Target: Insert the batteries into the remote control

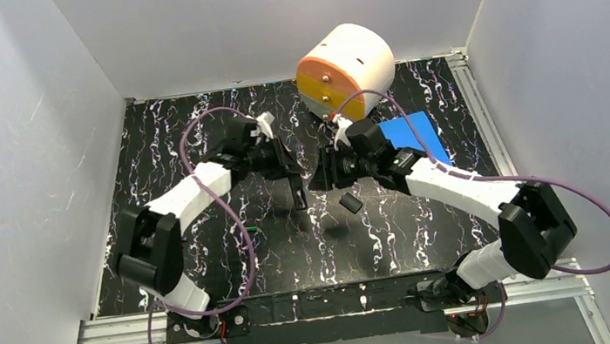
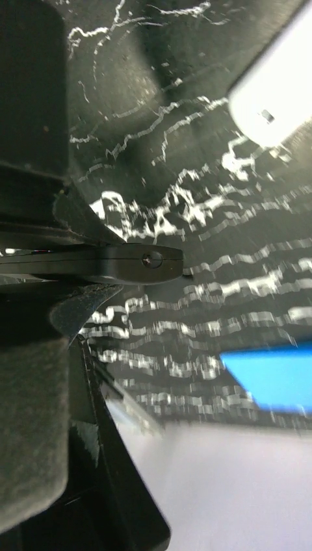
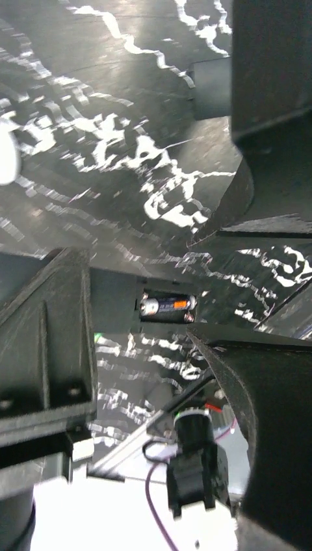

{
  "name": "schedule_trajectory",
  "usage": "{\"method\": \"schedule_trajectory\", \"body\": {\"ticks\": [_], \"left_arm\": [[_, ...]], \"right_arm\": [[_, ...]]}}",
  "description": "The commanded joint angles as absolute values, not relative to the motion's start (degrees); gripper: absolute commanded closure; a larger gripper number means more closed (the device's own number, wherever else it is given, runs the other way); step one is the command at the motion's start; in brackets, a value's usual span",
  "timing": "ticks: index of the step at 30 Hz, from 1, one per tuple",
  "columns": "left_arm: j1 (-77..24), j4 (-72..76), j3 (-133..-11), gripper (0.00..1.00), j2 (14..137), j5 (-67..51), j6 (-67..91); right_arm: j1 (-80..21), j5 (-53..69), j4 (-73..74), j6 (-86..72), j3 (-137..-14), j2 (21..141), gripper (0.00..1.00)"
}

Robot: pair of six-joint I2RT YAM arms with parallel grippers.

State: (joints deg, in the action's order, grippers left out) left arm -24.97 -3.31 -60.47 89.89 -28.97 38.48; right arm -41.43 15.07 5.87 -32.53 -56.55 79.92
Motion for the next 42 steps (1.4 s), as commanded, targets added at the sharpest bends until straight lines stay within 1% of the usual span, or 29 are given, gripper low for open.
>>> {"method": "schedule_trajectory", "body": {"ticks": [1,6,8,11,15,17,33,36,38,42], "left_arm": [[-29.11,-19.54,-66.64,1.0,96.69,-14.54,33.25],[-31.21,-26.43,-71.61,1.0,101.89,-3.5,35.18],[-31.44,-29.87,-73.89,1.0,103.24,0.66,35.58],[-32.62,-36.46,-78.55,1.0,105.72,6.22,36.14],[-35.22,-47.56,-84.93,1.0,110.62,15.73,37.82],[-36.27,-50.1,-86.34,1.0,111.84,18.02,38.46],[-36.63,-52.47,-87.85,1.0,112.17,20.64,39.86],[-35.38,-51.52,-87.75,1.0,109.07,19.25,38.0],[-33.69,-50.28,-86.93,1.0,105.78,17.91,36.49],[-28.64,-46.0,-83.55,1.0,98.01,10.64,32.95]], "right_arm": [[-41.49,11.29,3.03,-35.88,-51.95,81.99,0.48],[-41.55,13.68,2.9,-36.23,-51.33,88.64,0.47],[-41.62,13.4,2.5,-36.04,-50.98,89.15,0.46],[-41.57,12.5,2.4,-35.78,-50.16,88.86,0.41],[-41.78,11.76,2.74,-35.94,-49.35,89.38,0.38],[-42.15,11.03,2.86,-35.95,-49.14,89.47,0.38],[-46.49,4.85,4.22,-33.54,-50.98,90.66,0.36],[-48.08,5.32,6.32,-28.34,-52.92,91.0,0.37],[-49.69,5.4,10.32,-23.27,-54.8,91.14,0.38],[-53.51,4.76,20.23,-13.24,-56.39,91.1,0.4]]}}
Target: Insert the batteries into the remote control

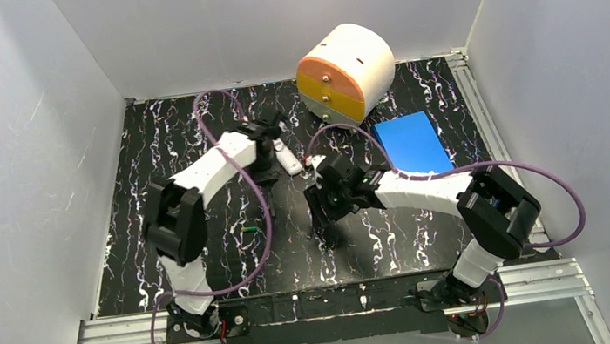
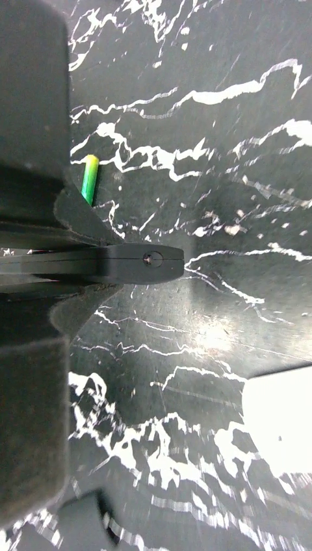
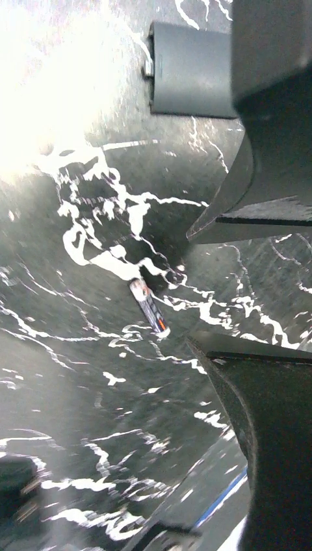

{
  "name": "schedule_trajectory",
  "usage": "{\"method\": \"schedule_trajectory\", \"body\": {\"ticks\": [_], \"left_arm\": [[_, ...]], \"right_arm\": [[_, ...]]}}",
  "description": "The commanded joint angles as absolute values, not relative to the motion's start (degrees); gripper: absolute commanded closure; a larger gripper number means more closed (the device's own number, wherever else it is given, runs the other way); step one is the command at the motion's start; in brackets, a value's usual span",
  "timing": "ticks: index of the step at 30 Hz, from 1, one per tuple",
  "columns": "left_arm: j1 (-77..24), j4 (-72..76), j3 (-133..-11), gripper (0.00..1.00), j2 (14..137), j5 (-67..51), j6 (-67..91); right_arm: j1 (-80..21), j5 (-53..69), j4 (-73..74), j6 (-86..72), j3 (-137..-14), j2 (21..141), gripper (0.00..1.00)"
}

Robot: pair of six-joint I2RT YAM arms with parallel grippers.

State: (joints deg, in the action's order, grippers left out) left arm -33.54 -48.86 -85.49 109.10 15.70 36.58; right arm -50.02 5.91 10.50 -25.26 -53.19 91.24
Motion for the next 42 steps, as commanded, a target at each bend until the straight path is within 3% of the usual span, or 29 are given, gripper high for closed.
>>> {"method": "schedule_trajectory", "body": {"ticks": [1,12,31,37,42], "left_arm": [[-26.97,-44.81,-82.74,1.0,96.14,8.71,32.29],[-16.57,-45.35,-82.57,1.0,84.7,3.24,29.15],[-10.1,-45.91,-81.52,1.0,79.58,0.0,29.03],[-8.7,-47.38,-82.42,1.0,78.46,0.88,28.34],[-6.87,-50.05,-84.9,1.0,77.7,6.6,26.99]], "right_arm": [[-54.69,2.74,22.05,-10.87,-56.49,91.02,0.4],[-58.65,-7.67,24.1,4.12,-60.01,95.89,0.37],[-62.39,-8.15,18.3,15.0,-63.54,103.8,0.37],[-62.58,-9.48,25.48,15.86,-71.21,104.12,0.37],[-62.66,-1.01,34.42,16.1,-79.9,102.57,0.37]]}}
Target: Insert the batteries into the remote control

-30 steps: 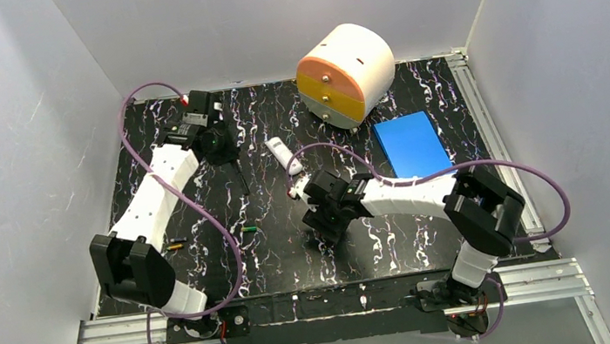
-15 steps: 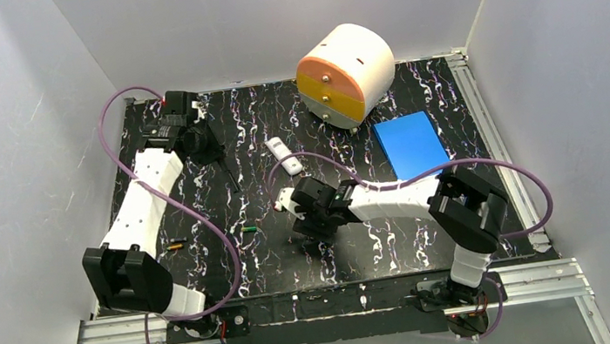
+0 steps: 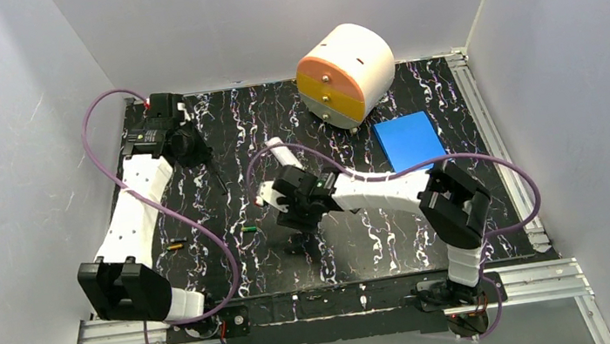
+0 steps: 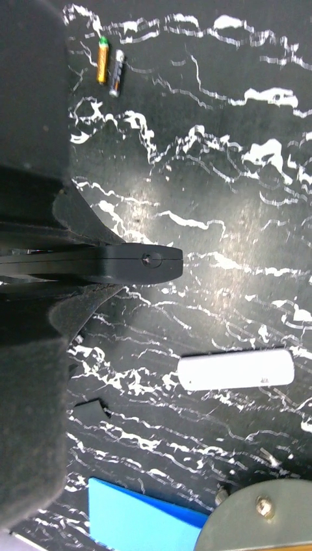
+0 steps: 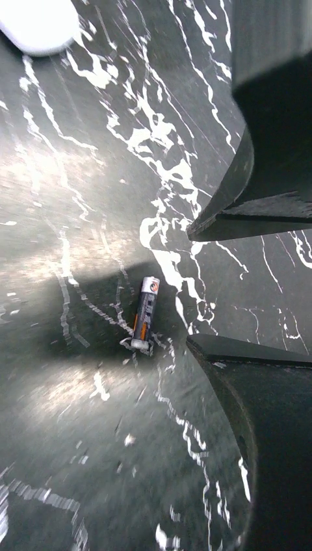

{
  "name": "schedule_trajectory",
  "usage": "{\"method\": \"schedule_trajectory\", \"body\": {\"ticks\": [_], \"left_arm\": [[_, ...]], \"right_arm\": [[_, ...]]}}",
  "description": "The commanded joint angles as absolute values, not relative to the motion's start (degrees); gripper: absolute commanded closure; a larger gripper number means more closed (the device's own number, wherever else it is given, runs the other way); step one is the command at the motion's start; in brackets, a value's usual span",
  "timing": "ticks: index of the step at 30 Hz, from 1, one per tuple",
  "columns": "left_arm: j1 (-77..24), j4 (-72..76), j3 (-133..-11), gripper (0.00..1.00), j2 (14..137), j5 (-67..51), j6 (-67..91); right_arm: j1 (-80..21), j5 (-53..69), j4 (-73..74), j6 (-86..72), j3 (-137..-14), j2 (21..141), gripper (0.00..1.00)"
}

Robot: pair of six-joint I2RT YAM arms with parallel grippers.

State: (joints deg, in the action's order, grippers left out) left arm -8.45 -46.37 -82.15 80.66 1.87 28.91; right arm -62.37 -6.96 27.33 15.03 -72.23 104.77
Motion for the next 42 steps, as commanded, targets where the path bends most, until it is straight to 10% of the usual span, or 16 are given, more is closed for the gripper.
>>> {"method": "schedule_trajectory", "body": {"ticks": [1,26,42], "left_arm": [[-6.45,-50.64,-85.53,1.0,77.7,7.66,26.7],[-0.09,-55.6,-88.31,1.0,76.35,19.06,29.88],[1.94,-55.55,-89.89,1.0,77.61,18.4,29.87]], "right_arm": [[-62.71,1.62,35.16,16.47,-81.93,102.56,0.37],[-67.55,1.11,2.18,10.96,-85.32,122.65,0.35],[-67.51,-4.87,6.68,10.55,-87.19,125.2,0.81]]}}
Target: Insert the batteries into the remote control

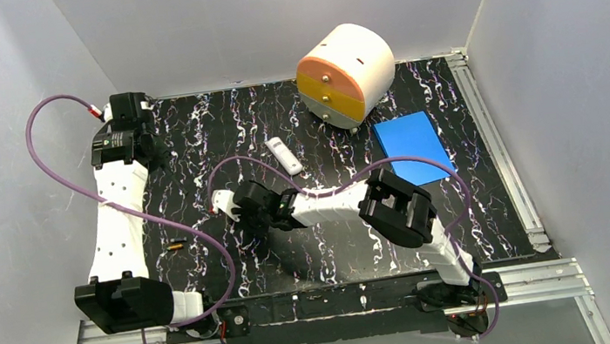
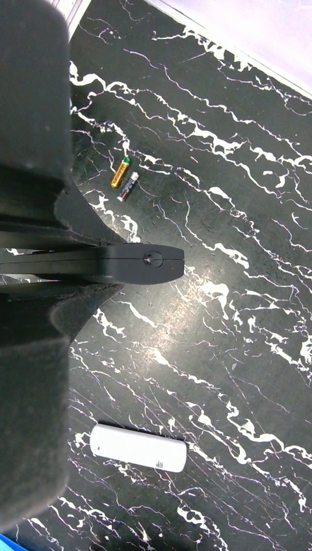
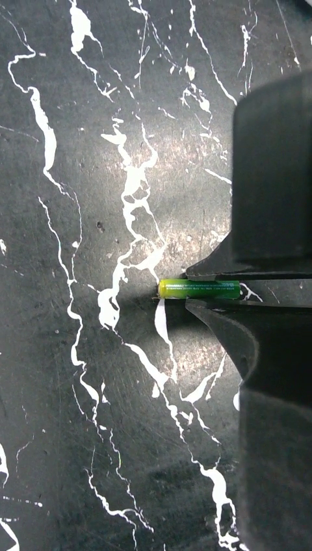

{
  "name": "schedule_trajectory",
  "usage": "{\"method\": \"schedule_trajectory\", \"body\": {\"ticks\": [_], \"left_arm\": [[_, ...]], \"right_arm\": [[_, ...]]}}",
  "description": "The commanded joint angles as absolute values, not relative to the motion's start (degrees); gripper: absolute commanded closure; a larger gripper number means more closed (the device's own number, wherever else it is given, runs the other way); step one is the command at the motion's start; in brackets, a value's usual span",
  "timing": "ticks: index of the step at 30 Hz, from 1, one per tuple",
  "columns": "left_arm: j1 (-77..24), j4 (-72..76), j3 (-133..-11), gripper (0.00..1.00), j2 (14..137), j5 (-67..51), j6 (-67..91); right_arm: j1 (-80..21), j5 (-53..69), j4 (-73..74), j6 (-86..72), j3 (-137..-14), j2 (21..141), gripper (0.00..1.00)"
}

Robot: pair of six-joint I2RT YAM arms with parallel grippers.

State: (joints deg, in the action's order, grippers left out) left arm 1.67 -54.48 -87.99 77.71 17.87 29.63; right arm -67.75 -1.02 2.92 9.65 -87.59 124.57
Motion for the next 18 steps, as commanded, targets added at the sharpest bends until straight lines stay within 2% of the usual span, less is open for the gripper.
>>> {"method": "schedule_trajectory", "body": {"ticks": [1,12,18], "left_arm": [[1.93,-55.55,-89.95,1.0,77.68,18.56,29.88],[2.03,-54.42,-88.34,1.0,77.92,18.43,30.32],[2.03,-49.62,-81.59,1.0,78.14,6.6,29.65]], "right_arm": [[-67.49,-5.41,6.25,10.76,-86.51,124.46,0.83],[-66.73,-10.36,1.65,7.89,-80.05,115.75,0.87],[-63.8,-10.24,0.49,-1.72,-76.85,110.17,0.86]]}}
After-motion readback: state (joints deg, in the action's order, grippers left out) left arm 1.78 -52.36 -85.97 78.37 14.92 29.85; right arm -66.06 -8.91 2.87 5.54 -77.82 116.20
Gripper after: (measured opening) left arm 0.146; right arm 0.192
